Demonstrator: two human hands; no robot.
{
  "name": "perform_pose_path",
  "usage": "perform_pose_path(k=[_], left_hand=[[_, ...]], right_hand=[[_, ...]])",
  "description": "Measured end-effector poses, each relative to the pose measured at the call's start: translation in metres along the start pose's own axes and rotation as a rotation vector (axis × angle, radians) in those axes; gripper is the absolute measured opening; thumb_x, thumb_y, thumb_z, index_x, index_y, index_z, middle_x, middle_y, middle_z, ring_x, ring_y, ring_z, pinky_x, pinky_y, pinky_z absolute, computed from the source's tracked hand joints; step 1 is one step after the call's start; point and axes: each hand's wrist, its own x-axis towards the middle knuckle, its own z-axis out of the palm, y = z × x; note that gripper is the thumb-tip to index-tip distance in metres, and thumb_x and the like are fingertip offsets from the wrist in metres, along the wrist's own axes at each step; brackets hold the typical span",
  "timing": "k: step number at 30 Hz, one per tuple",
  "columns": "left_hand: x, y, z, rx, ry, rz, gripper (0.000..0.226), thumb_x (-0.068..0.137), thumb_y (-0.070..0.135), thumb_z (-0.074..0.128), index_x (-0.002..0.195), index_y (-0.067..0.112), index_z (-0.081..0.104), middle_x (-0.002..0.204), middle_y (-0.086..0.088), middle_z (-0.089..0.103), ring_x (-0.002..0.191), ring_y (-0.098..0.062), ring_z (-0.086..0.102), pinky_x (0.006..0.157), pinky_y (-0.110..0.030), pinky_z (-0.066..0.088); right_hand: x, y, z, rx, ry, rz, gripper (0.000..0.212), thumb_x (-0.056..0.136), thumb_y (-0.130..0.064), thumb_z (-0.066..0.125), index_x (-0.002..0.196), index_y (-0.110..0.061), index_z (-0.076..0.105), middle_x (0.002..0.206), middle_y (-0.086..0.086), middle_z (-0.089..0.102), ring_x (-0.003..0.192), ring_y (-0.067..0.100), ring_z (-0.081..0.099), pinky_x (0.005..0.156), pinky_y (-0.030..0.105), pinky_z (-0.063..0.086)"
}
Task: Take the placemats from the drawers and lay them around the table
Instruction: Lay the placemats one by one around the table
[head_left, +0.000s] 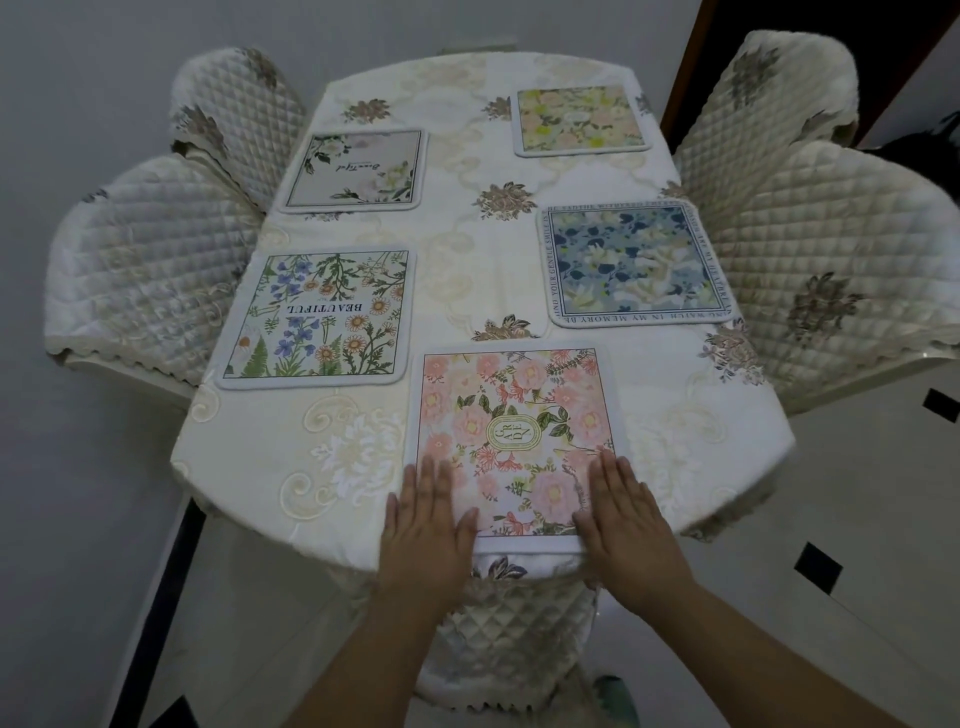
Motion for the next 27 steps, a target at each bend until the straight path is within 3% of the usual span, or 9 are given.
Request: perform_pose_path(k=[5,11,16,21,27], left_hand=[[0.031,0.007,-0.008,0.014,0.056,-0.012,0.075,0.097,0.055,0.002,0.160,0.017,-0.012,0.168,-0.008,-0.017,0.153,-0.024,-0.023,0.124,-0.045,-0.013],[0.106,0.043,-0.017,0.048,0.065,0.155,0.062,0.102,0.055,0.010,0.161,0.038,-0.002,0.170,0.006,-0.010,0.155,-0.017,-0.018,0.125,-0.048,-0.008],[0.144,0.041,-0.024,0.038,0.135,0.085,0.066,0.098,0.068,0.012,0.159,0.045,0.004,0.170,0.009,-0.002,0.156,-0.017,-0.011,0.125,-0.047,-0.002],[0.140,0.037,-0.019,-0.048,0.237,-0.198,0.074,0.097,0.067,0.016,0.162,0.034,0.006,0.171,0.002,0.000,0.157,-0.019,-0.007,0.125,-0.046,0.004],[0.129,0.037,-0.018,-0.043,0.226,-0.204,0.071,0.097,0.067,0.019,0.161,0.037,0.009,0.171,0.005,0.001,0.156,-0.028,-0.006,0.123,-0.049,0.004]], right_hand=[[0.031,-0.008,-0.011,-0.024,0.044,-0.040,0.068,0.103,-0.051,0.009,0.158,-0.015,-0.009,0.166,0.002,-0.017,0.150,0.012,-0.024,0.121,0.031,-0.011],[0.114,-0.040,-0.021,0.002,0.060,-0.106,0.071,0.102,-0.051,0.017,0.160,-0.015,-0.004,0.167,0.003,-0.010,0.152,0.015,-0.015,0.124,0.036,-0.006],[0.165,-0.028,-0.030,-0.029,0.123,-0.100,0.078,0.097,-0.064,0.014,0.160,-0.019,0.001,0.168,0.000,-0.004,0.153,0.013,-0.009,0.125,0.039,-0.001],[0.168,0.001,-0.038,0.054,0.238,0.119,0.077,0.098,-0.060,0.018,0.160,-0.015,0.007,0.168,0.005,0.003,0.154,0.018,0.001,0.125,0.039,0.007],[0.146,0.003,-0.028,0.005,0.269,0.159,0.078,0.100,-0.059,0.017,0.159,-0.011,0.002,0.168,0.009,0.000,0.154,0.023,0.000,0.125,0.041,0.009]])
